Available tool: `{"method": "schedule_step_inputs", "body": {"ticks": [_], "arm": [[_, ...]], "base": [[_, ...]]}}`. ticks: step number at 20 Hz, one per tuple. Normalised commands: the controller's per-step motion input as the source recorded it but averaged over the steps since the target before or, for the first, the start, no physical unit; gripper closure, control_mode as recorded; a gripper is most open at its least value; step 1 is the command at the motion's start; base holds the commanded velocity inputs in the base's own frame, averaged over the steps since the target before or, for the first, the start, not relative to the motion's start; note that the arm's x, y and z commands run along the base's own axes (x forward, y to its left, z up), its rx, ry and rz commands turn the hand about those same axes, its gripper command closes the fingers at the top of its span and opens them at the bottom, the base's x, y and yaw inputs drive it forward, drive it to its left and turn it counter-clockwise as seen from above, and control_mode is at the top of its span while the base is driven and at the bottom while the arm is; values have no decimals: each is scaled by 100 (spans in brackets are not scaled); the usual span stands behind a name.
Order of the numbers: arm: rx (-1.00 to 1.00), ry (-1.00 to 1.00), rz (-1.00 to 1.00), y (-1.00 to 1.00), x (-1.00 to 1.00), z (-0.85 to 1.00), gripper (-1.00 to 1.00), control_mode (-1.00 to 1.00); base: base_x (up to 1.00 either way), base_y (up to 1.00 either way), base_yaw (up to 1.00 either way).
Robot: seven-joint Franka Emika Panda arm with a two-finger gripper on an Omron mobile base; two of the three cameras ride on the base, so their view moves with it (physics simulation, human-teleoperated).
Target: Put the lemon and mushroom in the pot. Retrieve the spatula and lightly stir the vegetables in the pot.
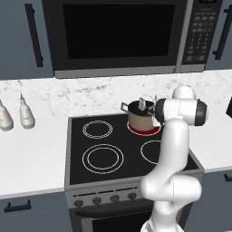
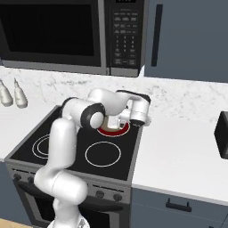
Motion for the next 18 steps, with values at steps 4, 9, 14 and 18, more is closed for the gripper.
{"method": "schedule_step_inputs", "body": {"ticks": [4, 9, 14, 18], "arm": [[0, 33, 0, 0, 0, 16, 100, -100], [0, 29, -1, 0, 1, 8, 100, -100], [0, 14, -3, 0, 12, 0, 100, -100], [0, 4, -4, 0, 19, 0, 100, -100]], "base": [[0, 0, 0], [0, 0, 0], [0, 0, 0], [0, 0, 0]]}}
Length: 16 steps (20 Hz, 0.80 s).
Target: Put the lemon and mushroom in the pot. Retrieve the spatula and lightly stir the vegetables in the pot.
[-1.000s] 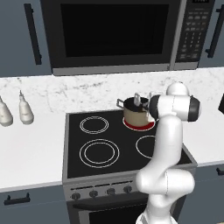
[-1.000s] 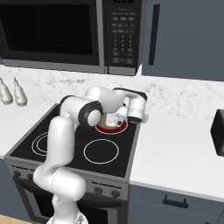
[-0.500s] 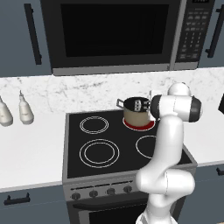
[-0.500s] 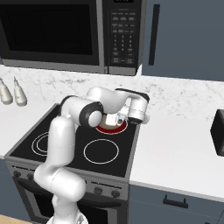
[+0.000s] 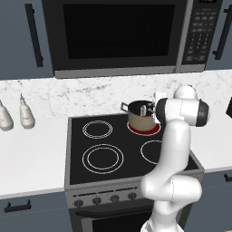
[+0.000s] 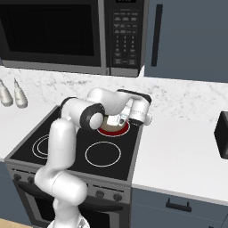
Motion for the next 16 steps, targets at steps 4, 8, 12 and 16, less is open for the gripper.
{"method": "schedule_step_inputs", "body": {"ticks": [4, 8, 12, 16], "arm": [[0, 1, -4, 0, 23, 0, 100, -100], [0, 0, -1, 0, 14, 0, 100, -100], [0, 8, 0, 0, 0, 0, 100, -100], [0, 10, 0, 0, 0, 0, 100, -100]], "base": [[0, 0, 0], [0, 0, 0], [0, 0, 0], [0, 0, 0]]}}
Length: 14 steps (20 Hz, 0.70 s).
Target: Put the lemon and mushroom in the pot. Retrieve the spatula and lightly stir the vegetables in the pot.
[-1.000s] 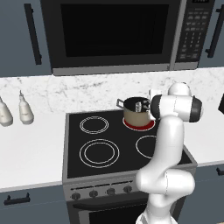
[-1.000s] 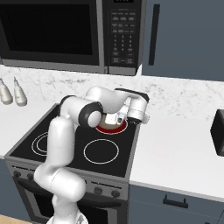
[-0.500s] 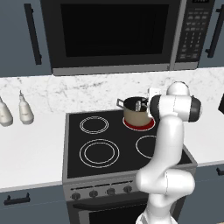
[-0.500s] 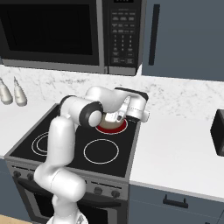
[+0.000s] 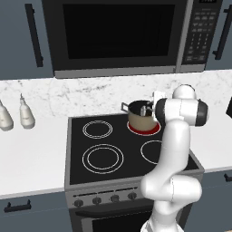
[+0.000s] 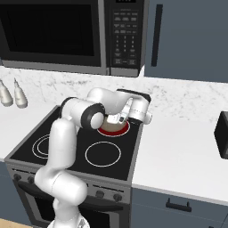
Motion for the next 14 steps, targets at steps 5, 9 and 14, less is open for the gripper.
{"method": "schedule_step_inputs", "body": {"ticks": [5, 9, 14], "arm": [[3, 13, 0, 0, 0, 0, 100, -100], [5, 21, 0, 0, 0, 0, 100, -100], [3, 32, 0, 0, 0, 5, 100, -100]], "base": [[0, 0, 0], [0, 0, 0], [0, 0, 0]]}}
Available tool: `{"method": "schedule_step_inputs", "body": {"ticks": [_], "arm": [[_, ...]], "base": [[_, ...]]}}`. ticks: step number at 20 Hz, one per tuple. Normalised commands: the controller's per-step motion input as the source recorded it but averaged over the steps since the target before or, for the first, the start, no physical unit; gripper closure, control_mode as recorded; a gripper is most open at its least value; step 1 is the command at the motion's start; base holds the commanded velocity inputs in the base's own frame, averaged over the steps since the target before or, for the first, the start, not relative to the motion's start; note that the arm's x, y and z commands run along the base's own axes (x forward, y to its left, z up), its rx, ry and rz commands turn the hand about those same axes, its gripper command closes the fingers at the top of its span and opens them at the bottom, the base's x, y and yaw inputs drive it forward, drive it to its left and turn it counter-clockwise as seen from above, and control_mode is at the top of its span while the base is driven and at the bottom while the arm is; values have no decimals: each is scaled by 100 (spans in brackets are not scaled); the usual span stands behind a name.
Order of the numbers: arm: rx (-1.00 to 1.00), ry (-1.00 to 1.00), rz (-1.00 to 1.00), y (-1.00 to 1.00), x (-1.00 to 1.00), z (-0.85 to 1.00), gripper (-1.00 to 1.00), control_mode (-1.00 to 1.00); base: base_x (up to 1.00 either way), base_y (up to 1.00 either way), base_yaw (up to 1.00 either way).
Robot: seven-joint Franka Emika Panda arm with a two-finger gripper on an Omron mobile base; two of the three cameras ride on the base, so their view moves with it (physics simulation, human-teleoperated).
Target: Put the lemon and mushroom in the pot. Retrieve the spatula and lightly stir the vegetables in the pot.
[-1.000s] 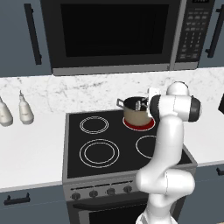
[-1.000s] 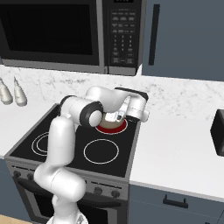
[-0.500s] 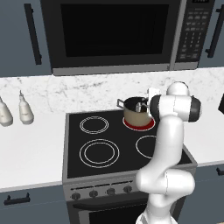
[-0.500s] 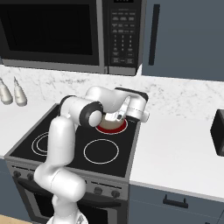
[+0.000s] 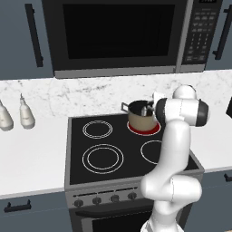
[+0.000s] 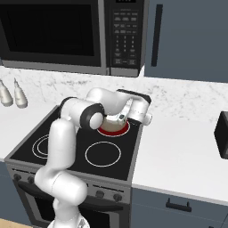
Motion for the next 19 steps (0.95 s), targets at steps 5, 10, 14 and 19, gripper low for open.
{"method": "schedule_step_inputs", "body": {"ticks": [5, 10, 14, 19], "arm": [[0, 41, 0, 0, 0, 3, 100, -100], [4, 31, 0, 0, 1, -1, 100, -100], [6, 13, 0, 0, 22, -23, 100, -100], [6, 5, 0, 0, 43, -36, 100, -100]], "base": [[0, 0, 0], [0, 0, 0], [0, 0, 0], [0, 0, 0]]}}
